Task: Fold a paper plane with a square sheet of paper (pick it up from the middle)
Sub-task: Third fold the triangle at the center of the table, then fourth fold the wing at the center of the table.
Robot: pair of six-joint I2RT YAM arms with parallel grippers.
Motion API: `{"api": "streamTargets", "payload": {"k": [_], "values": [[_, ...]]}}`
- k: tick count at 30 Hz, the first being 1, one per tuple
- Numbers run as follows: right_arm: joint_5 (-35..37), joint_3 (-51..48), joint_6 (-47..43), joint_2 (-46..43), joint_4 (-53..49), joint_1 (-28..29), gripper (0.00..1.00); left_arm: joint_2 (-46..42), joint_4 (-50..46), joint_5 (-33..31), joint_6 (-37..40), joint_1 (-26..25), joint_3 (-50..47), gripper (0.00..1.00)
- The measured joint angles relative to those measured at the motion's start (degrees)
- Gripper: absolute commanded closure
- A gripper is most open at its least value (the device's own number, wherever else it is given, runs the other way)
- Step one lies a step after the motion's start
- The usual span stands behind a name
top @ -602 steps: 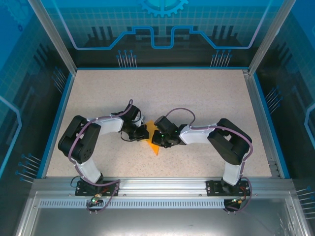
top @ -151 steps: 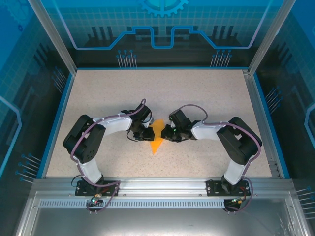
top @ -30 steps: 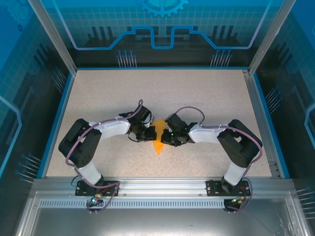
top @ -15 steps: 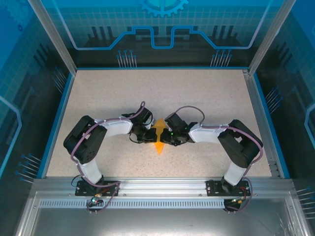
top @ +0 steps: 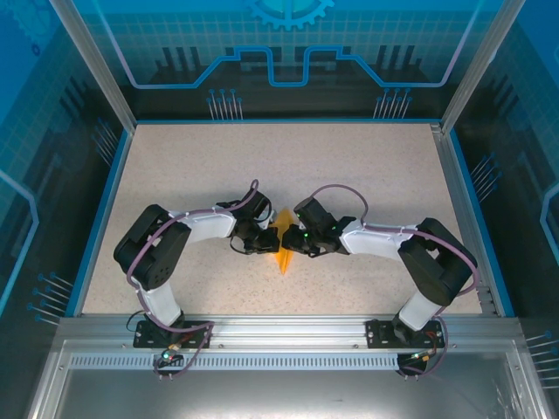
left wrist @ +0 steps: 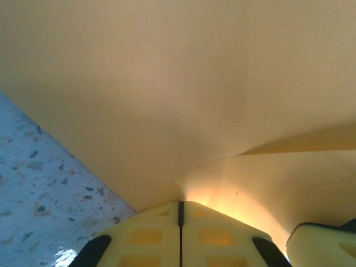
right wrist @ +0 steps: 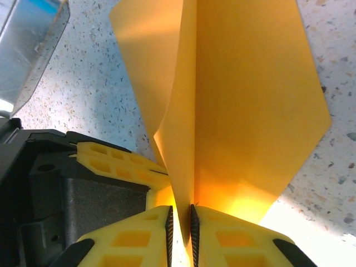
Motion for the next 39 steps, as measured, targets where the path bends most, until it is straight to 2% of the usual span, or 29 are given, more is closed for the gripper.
{"api": "streamTargets", "payload": {"k": [7, 26, 39], "values": [[-0.3, 0.0, 0.0, 0.1, 0.6, 0.5, 0.87, 0.2, 0.6, 0.2, 0.0, 0.0, 0.0, 0.94], [0.0, 0.5, -0.9, 2.6, 0.2, 0.7, 0.89, 0.7, 2.9, 1.8, 0.0, 0.1, -0.5, 0.95], [-1.4, -0.4, 0.2, 3.8, 4.2, 0.6, 0.85, 0.3, 9.5, 7.4, -0.5, 2.7, -4.6, 0.98]]}}
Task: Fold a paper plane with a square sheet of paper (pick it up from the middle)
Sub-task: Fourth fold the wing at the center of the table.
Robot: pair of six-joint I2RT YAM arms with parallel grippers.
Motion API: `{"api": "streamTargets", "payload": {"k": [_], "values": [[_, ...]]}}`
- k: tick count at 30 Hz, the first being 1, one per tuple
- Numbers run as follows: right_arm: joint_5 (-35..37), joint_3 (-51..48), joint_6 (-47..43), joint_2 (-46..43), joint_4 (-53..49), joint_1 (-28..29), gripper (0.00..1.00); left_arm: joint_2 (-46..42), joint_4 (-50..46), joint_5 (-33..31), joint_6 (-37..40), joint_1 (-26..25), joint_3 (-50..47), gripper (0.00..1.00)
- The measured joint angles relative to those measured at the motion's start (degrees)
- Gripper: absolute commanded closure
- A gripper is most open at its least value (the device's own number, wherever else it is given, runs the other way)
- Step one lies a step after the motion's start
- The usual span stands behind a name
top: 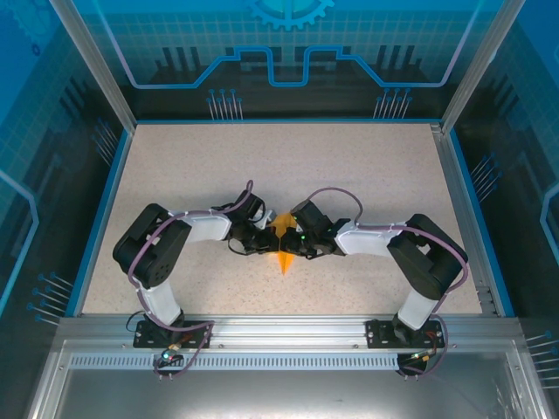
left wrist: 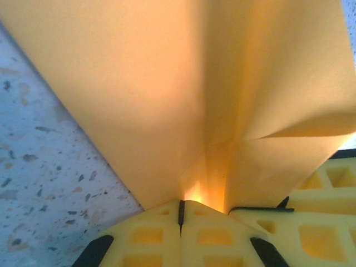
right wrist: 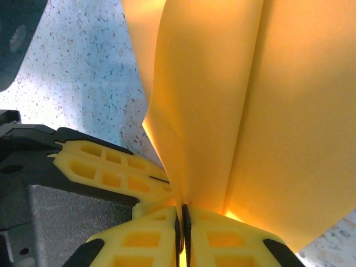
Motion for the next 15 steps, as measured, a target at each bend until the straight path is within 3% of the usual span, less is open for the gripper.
{"api": "streamTargets", "payload": {"k": [15], "values": [[-3.5, -5.5, 3.7, 0.9, 12.2, -1.3, 0.78, -0.3, 3.0, 2.4, -0.1, 1.7, -2.1, 0.98]]}}
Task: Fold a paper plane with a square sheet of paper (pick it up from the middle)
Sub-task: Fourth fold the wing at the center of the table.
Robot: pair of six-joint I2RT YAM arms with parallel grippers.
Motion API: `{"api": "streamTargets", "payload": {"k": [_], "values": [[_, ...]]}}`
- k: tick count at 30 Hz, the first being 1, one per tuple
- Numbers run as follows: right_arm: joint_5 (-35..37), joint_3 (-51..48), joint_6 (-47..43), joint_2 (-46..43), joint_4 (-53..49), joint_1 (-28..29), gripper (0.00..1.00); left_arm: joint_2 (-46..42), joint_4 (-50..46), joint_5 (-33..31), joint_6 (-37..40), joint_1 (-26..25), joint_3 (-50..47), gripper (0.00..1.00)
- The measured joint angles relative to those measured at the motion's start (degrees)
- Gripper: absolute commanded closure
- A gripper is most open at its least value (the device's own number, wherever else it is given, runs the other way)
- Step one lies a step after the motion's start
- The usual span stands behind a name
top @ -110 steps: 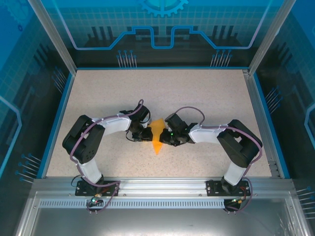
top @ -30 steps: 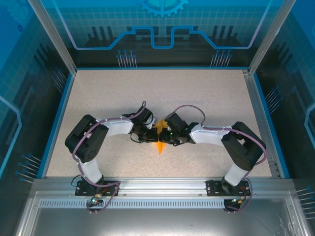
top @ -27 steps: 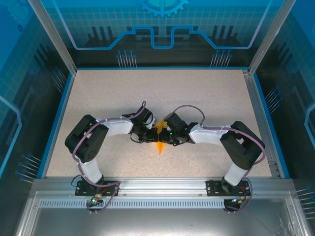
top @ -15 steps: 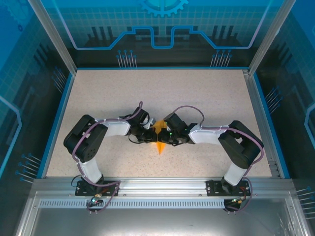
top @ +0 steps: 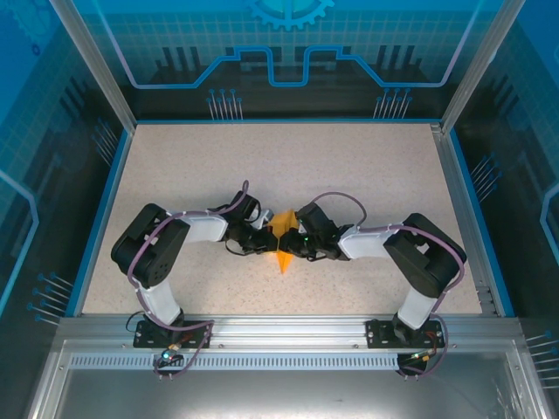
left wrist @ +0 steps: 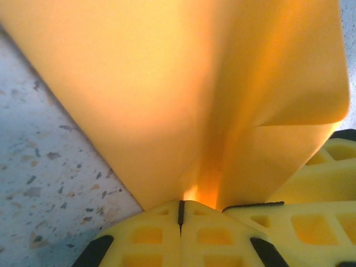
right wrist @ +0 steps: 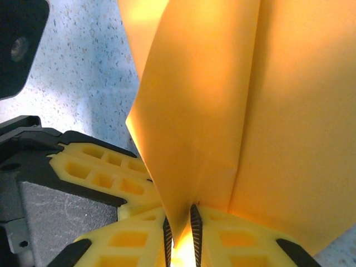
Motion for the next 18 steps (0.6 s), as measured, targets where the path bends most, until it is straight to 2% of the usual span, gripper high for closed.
{"api": "streamTargets", "payload": {"k": [18], "values": [[-1.4, -8.1, 8.0, 1.1, 18.3, -0.9, 0.68, 0.0, 1.6, 1.5, 0.0, 0.9, -1.0, 0.99]]}}
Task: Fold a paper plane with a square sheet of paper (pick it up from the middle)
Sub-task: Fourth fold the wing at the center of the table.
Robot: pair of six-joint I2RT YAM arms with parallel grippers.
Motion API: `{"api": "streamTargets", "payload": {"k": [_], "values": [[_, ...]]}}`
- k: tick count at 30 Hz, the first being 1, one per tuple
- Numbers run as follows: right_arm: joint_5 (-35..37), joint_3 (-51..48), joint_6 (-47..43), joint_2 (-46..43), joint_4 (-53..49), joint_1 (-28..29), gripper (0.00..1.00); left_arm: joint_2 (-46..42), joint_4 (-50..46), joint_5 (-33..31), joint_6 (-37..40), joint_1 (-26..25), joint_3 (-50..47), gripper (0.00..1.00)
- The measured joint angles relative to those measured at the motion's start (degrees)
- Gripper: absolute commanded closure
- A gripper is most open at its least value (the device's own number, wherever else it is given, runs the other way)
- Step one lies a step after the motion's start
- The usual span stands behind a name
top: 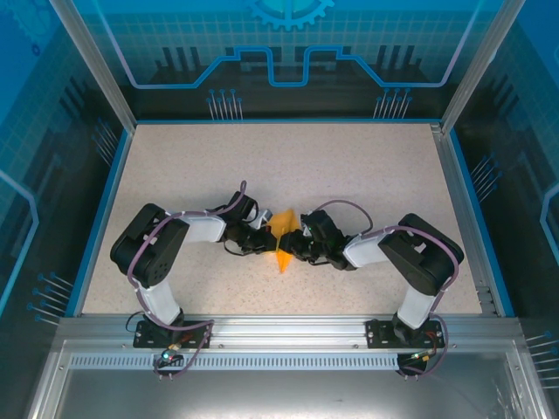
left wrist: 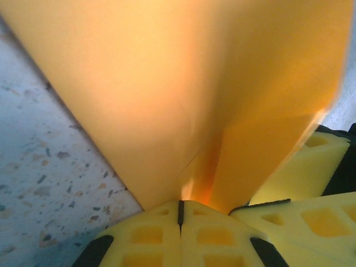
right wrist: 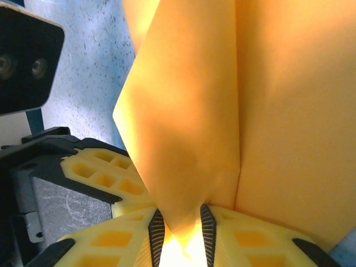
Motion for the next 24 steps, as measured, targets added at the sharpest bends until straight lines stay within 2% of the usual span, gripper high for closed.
{"api": "streamTargets", "payload": {"k": [11, 17, 24], "values": [[1.1, -2.5, 4.6, 0.0, 5.3, -0.1, 0.68, 0.0, 0.6, 0.3, 0.0, 0.0, -0.3, 0.99], [2.2, -3.6, 6.7, 0.0, 6.6, -0.1, 0.79, 0.0, 1.2, 0.5, -0.1, 0.0, -0.5, 0.99], [2.3, -3.8, 7.5, 0.0, 6.9, -0.1, 0.80, 0.0, 2.1, 0.9, -1.3, 0.0, -0.8, 0.98]]}}
